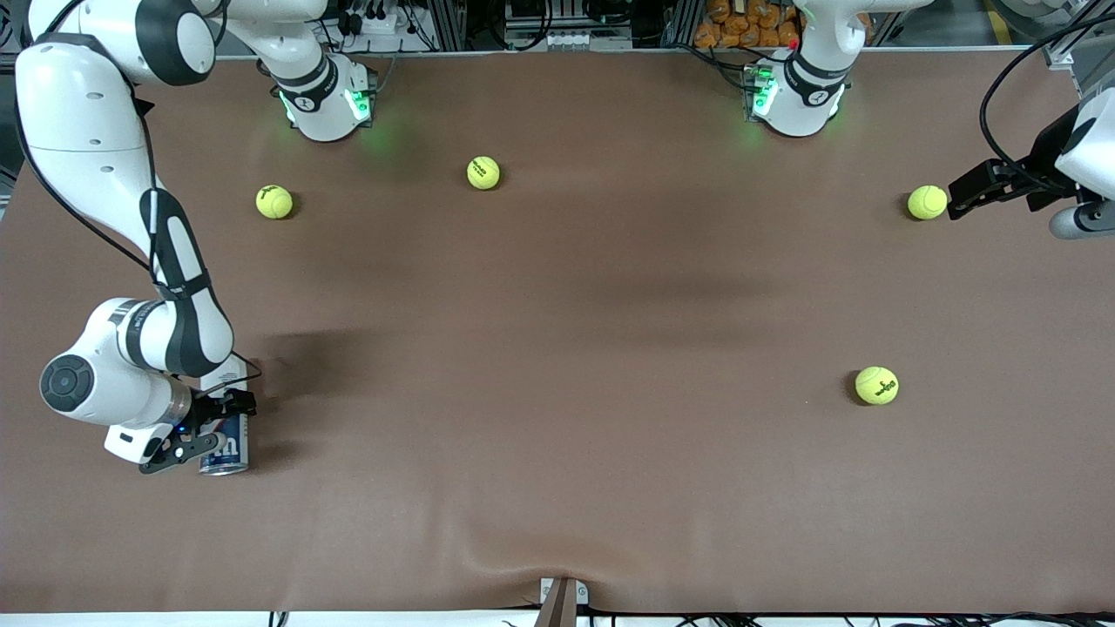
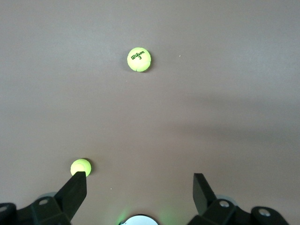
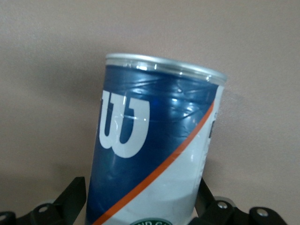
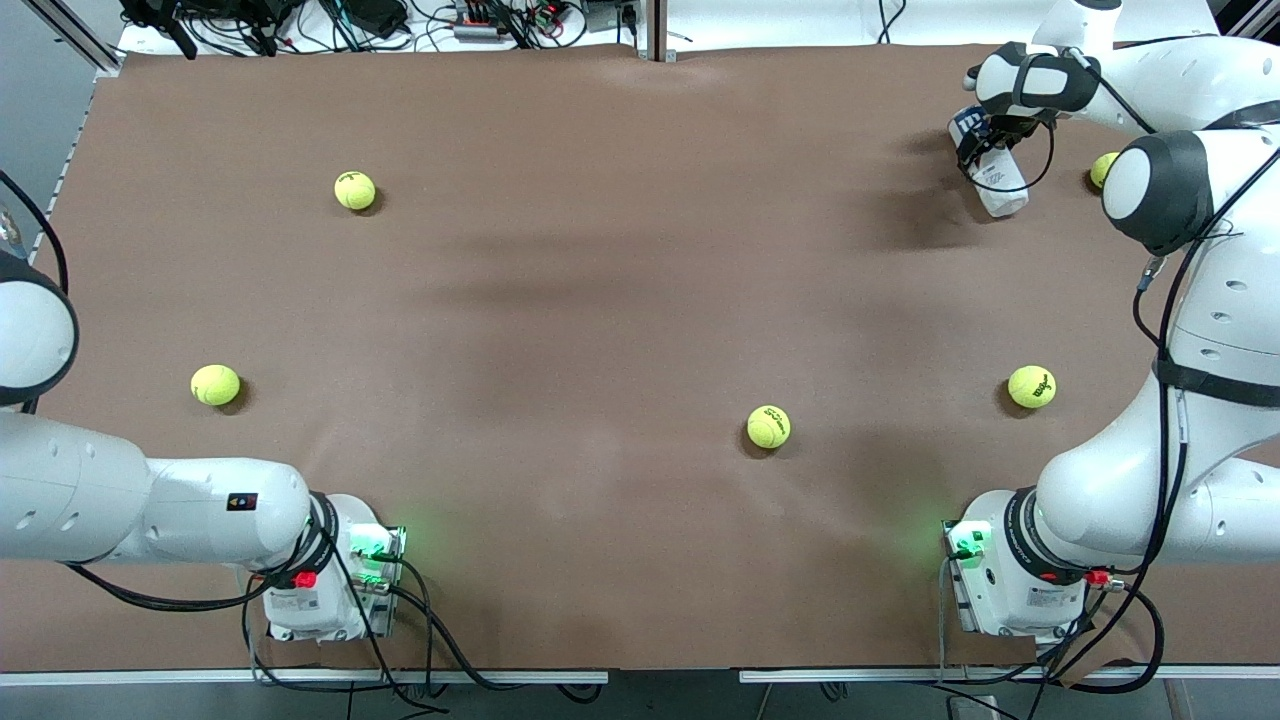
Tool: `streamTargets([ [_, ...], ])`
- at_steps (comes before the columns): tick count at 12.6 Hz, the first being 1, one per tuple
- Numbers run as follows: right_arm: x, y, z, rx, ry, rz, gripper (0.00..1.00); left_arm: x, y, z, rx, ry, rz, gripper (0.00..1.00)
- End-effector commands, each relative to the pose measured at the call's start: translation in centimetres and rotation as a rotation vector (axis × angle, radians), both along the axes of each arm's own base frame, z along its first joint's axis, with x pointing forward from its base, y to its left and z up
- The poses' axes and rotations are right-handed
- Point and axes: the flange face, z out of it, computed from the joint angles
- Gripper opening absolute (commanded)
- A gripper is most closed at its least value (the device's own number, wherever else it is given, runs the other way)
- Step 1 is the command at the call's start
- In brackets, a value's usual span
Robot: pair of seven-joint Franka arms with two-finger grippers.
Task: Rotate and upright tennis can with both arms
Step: 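Lower the right gripper and grasp the tennis can body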
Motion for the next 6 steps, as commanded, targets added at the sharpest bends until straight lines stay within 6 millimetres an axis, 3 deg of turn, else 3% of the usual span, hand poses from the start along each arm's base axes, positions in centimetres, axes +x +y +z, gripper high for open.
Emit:
streamTargets([
  [1,-0.23,-0.26,-0.29,0.021,0.004,0.01,1.0,0.39,-0.04,-0.05,-0.024,-0.001,-0.015,1.0],
  [4,-0.16,-0.18,-0.58,0.023,-0.001,0.009,1.0,0.4,0.12,-0.05,-0.024,-0.001,-0.012,1.0],
  [5,-0.17,-0.17,-0.68,0.023,-0.001,0.009,0.84,0.45,0.04,-0.12,-0.024,-0.001,-0.013,1.0],
  [6,-0.14,-0.17,-0.72,0.027,-0.002,0.005,0.75,0.46,0.12,-0.12,-0.024,-0.001,-0.012,1.0],
])
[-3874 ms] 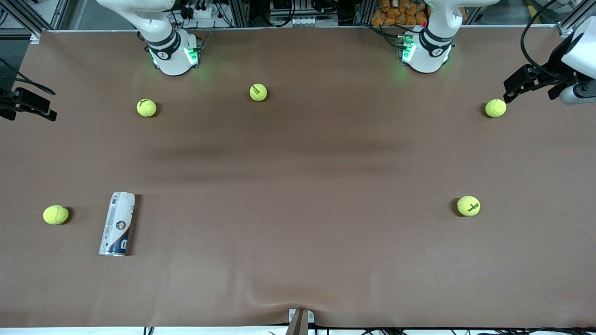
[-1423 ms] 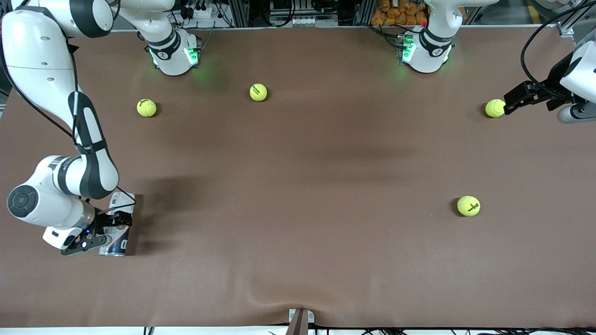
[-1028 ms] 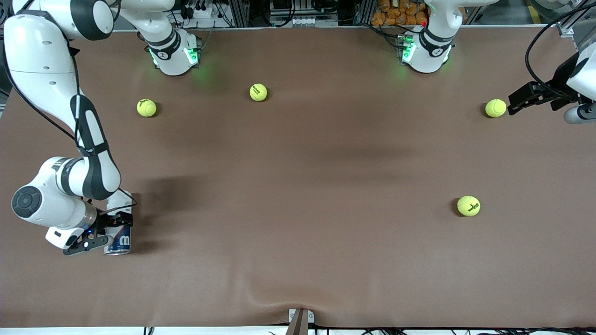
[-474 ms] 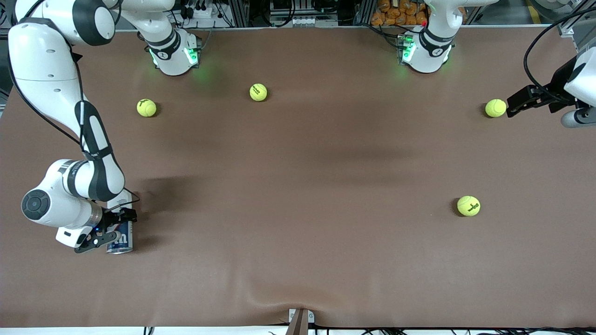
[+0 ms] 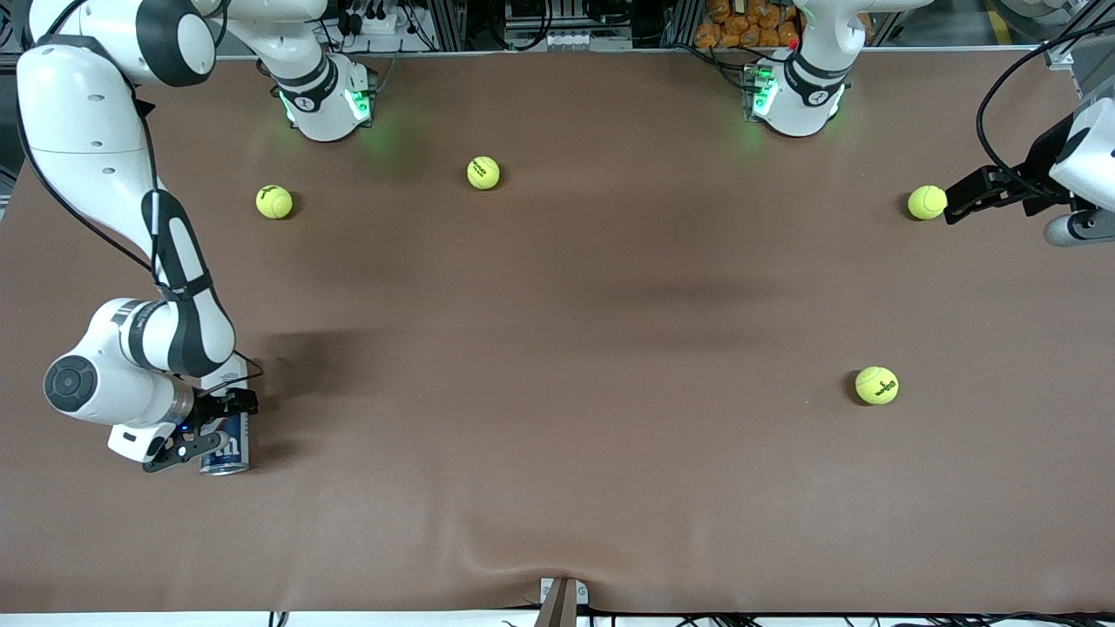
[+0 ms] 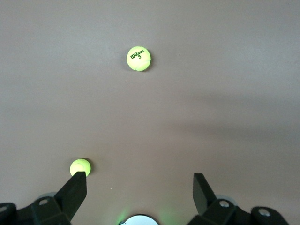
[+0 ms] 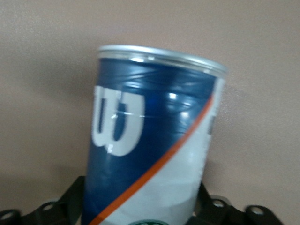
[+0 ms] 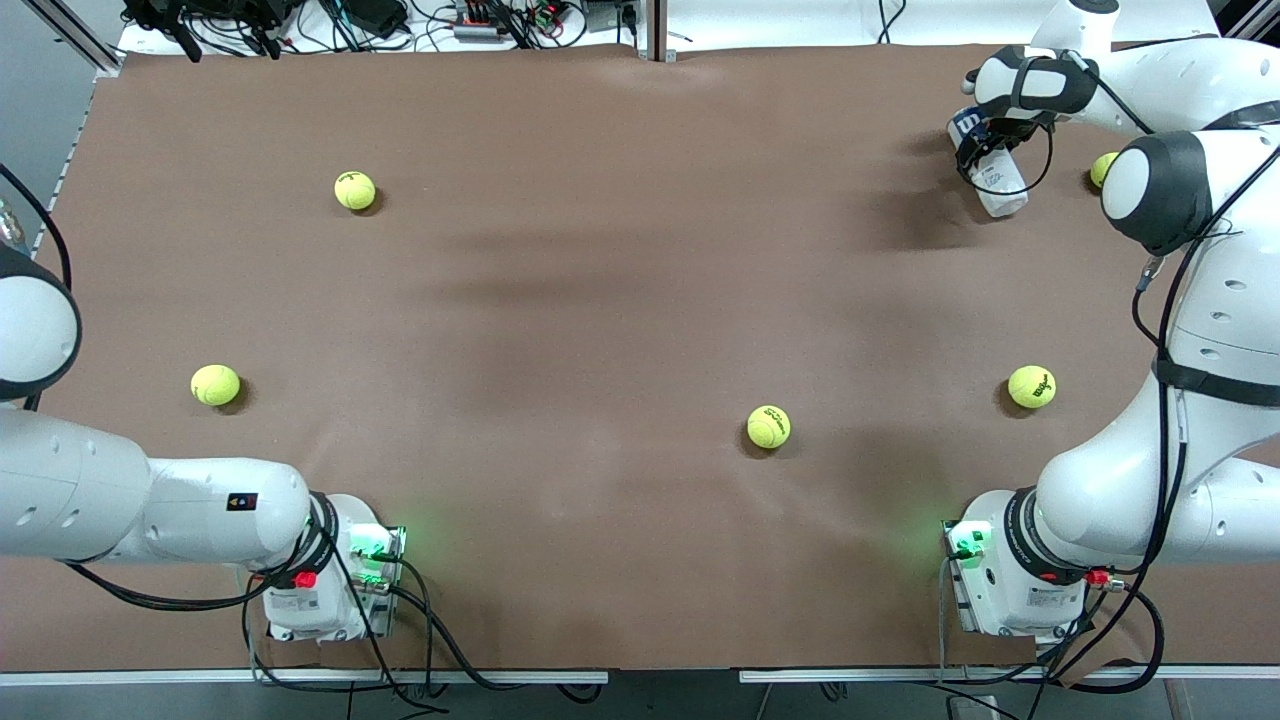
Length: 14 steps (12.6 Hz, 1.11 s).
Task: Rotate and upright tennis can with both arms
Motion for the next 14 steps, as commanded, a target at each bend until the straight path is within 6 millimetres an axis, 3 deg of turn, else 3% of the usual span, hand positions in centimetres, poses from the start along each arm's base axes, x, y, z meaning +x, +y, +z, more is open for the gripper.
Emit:
streamTargets([
  [1,0.0,-0.1,-0.5,0.028,-0.006,0.002,0.73,0.2,0.1,0.5,-0.024,-0.013,-0.012,1.0],
  [4,0.4,0.2,0.4,0.026,-0.021,0.03,0.75,0.5,0.0,0.0,-0.025,-0.012,-0.015,1.0],
  [6,1.3,0.0,2.3,0.021,-0.056,0.167,0.78,0.5,0.1,0.0,-0.025,-0.01,-0.019,1.0],
  [9,2.4,3.2,6.7,0.037,-0.12,0.426,0.78,0.6,0.0,-0.1,-0.026,-0.01,-0.021,1.0],
  [11,3.0,8.4,10.2,0.06,-0.184,0.632,0.78,0.6,0.0,0.0,-0.026,-0.013,-0.021,1.0],
  [13,2.8,17.0,13.1,0.075,-0.248,0.919,0.78,0.6,0.0,0.0,-0.026,-0.013,-0.024,1.0],
  [14,2.3,21.9,13.5,0.073,-0.256,1.045,0.78,0.6,0.1,0.0,-0.027,-0.011,-0.033,1.0],
])
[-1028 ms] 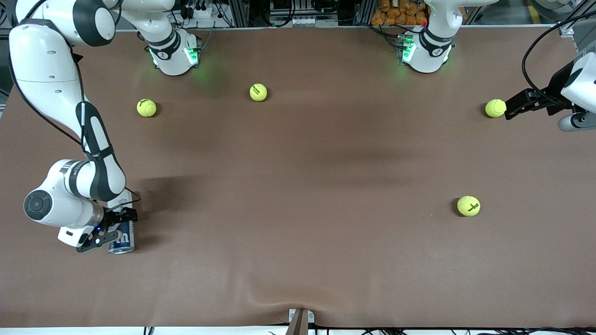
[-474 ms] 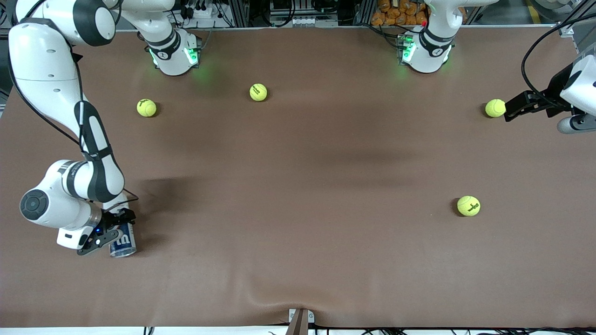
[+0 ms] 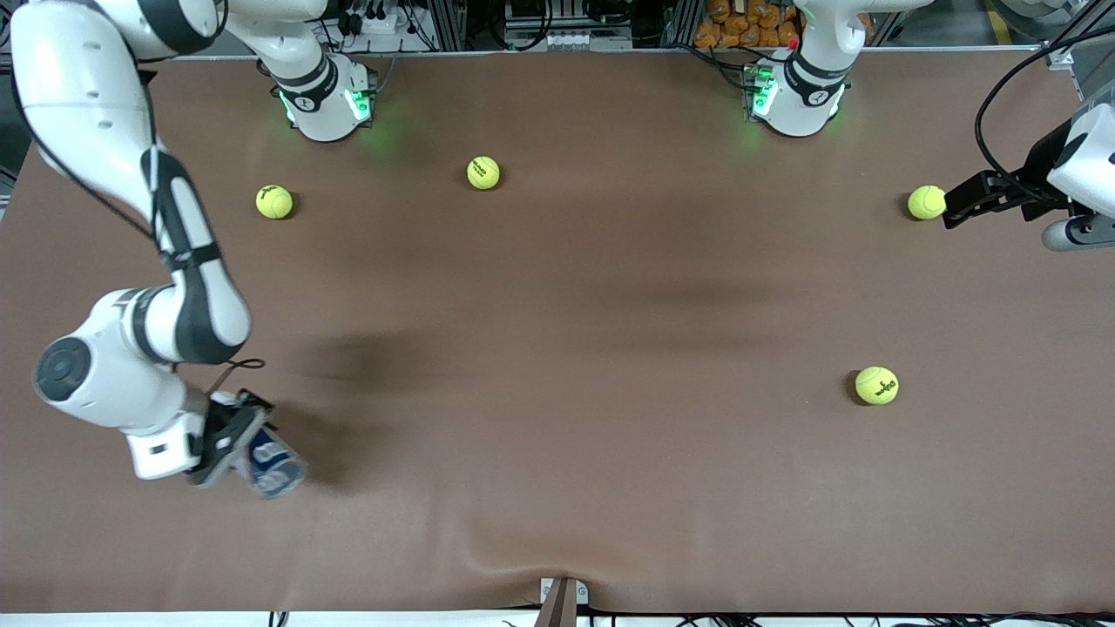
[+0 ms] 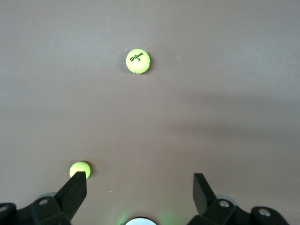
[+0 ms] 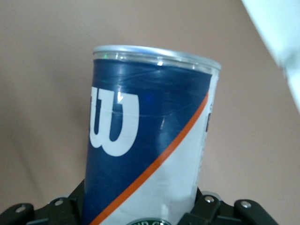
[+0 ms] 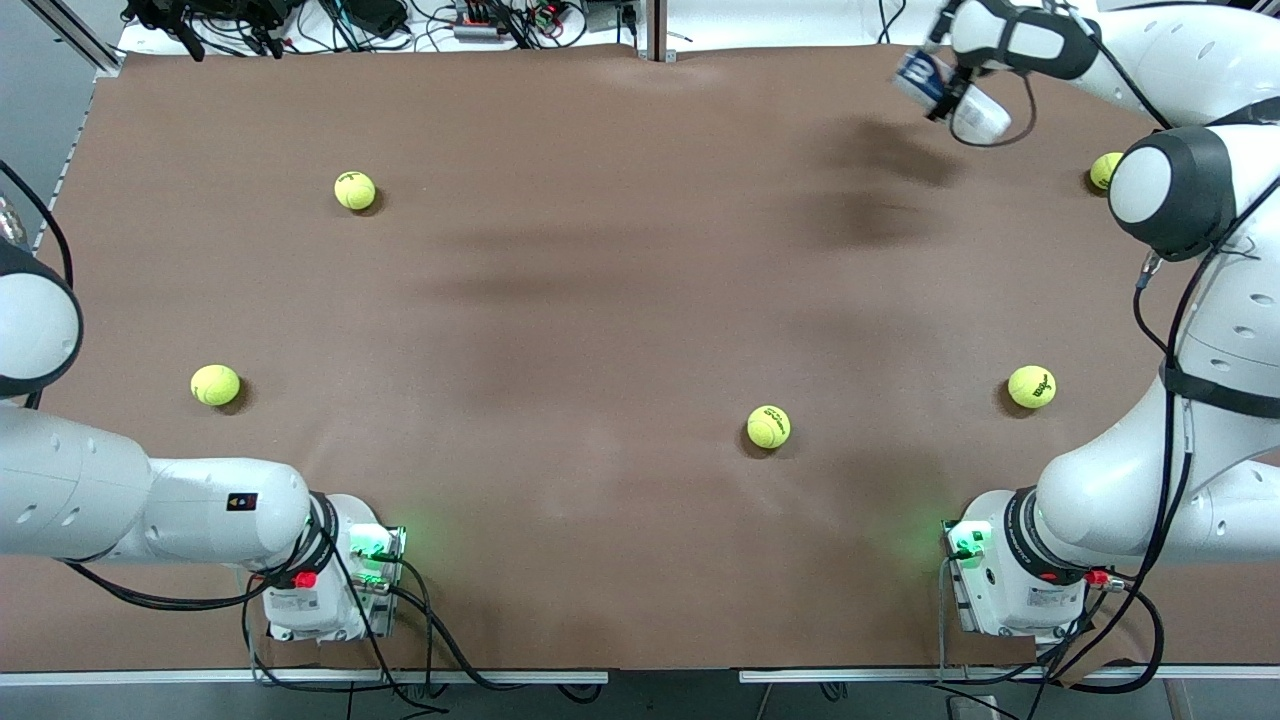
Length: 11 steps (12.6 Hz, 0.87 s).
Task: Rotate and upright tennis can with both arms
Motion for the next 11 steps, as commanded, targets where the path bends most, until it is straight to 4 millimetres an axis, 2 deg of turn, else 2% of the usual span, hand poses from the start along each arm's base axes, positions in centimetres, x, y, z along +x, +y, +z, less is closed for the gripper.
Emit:
streamTargets([
  [1,-2.0,11.3,1.2,-0.01,-0.031,0.277,0.78,0.2,0.2,0.3,-0.025,-0.006,-0.027,1.0],
  [4,-6.9,26.4,0.2,-0.04,-0.064,0.498,0.78,0.2,0.4,0.4,-0.025,-0.009,-0.026,1.0],
  [5,-8.7,29.9,-0.5,-0.058,-0.071,0.534,0.78,0.2,0.4,0.5,-0.026,-0.01,-0.026,1.0],
  [8,-13.4,37.1,-4.7,-0.082,-0.022,0.529,0.8,0.2,0.4,0.6,-0.026,-0.012,-0.026,1.0],
  [11,-15.5,39.9,-9.0,-0.132,-0.04,0.463,0.82,0.3,0.4,0.3,-0.026,-0.006,-0.026,1.0],
])
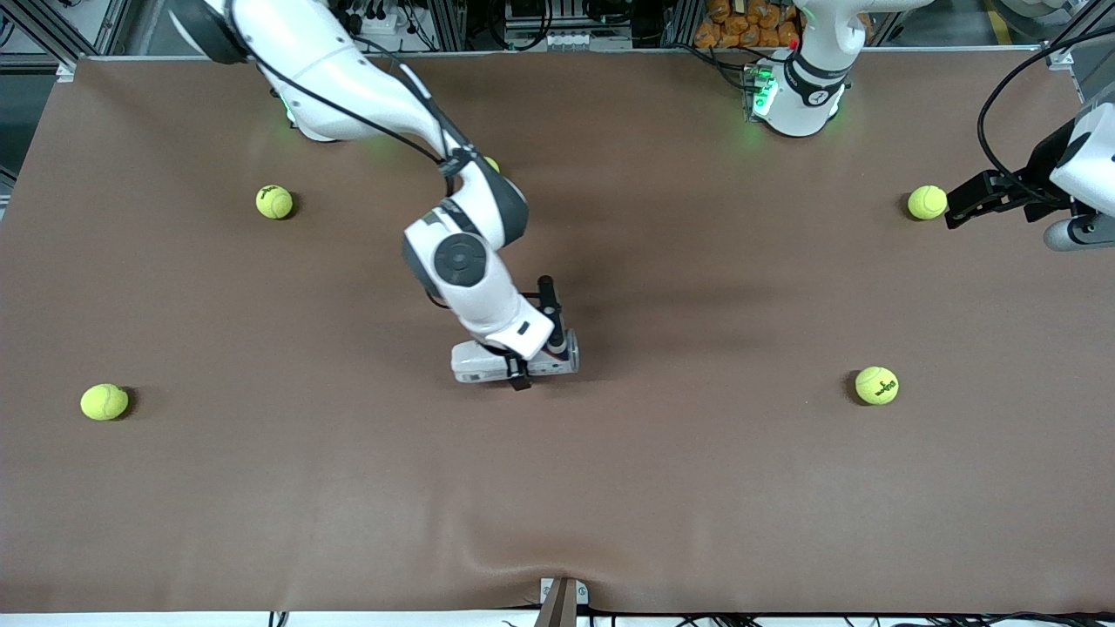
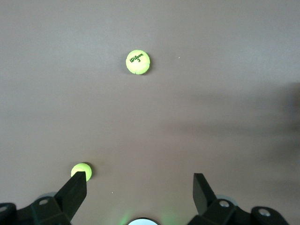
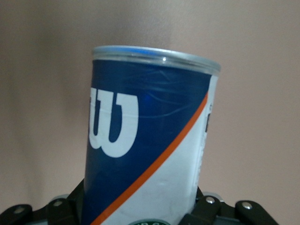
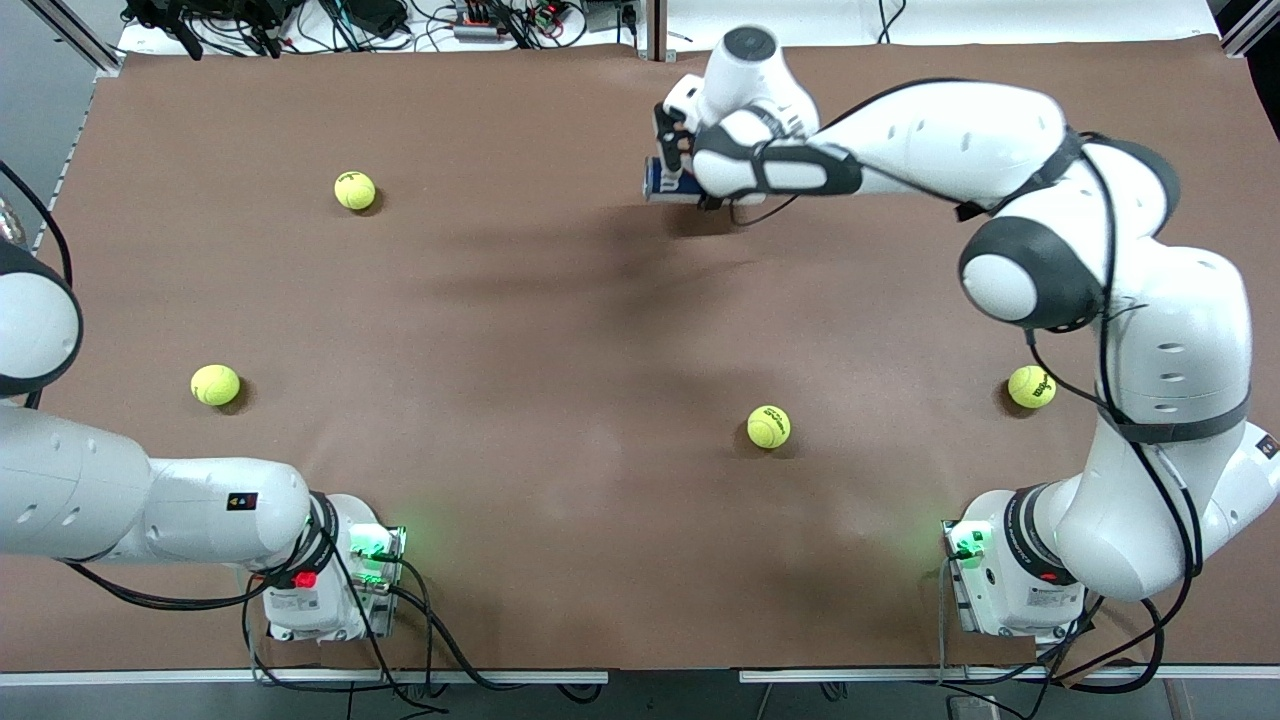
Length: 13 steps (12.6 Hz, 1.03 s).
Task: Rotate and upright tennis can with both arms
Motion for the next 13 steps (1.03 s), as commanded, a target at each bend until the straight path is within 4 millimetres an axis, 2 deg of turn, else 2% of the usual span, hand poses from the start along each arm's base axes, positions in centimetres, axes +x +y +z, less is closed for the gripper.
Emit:
streamTargets([
  [1,-0.3,0.9,-3.3,-0.036,-0.038,-0.021,0.82,0.3,0.2,0.0,-0.024,-0.002,-0.015,1.0],
  [2,-0.3,1.0,-3.6,-0.049,-0.047,-0.006,0.98,0.5,0.2,-0.4,-0.025,0.003,-0.015,1.0],
  [4,-0.4,1.3,-3.0,-0.067,-0.074,0.032,1.0,1.1,0.1,-1.6,-0.025,0.021,-0.016,1.0],
  [6,-0.3,1.7,-0.7,-0.055,-0.086,0.034,1.0,2.3,-0.5,-3.8,-0.069,0.057,-0.012,1.0],
  [8,-1.0,2.2,3.8,-0.059,-0.067,0.023,1.0,4.1,-1.3,-6.7,-0.162,0.074,0.001,1.0],
  [10,-1.1,1.4,9.4,-0.029,-0.026,-0.042,1.0,5.7,-3.0,-9.7,-0.187,0.082,-0.013,1.0],
  [11,-0.8,0.1,12.0,-0.024,-0.003,-0.075,1.0,6.4,-3.8,-11.6,-0.222,0.105,-0.009,1.0],
  [12,0.1,-2.1,14.1,-0.032,0.009,-0.111,1.0,7.1,-4.9,-13.4,-0.288,0.131,0.001,1.0],
  [13,1.8,-5.3,16.3,-0.028,0.009,-0.163,1.0,8.1,-5.7,-15.4,-0.373,0.142,0.031,1.0],
])
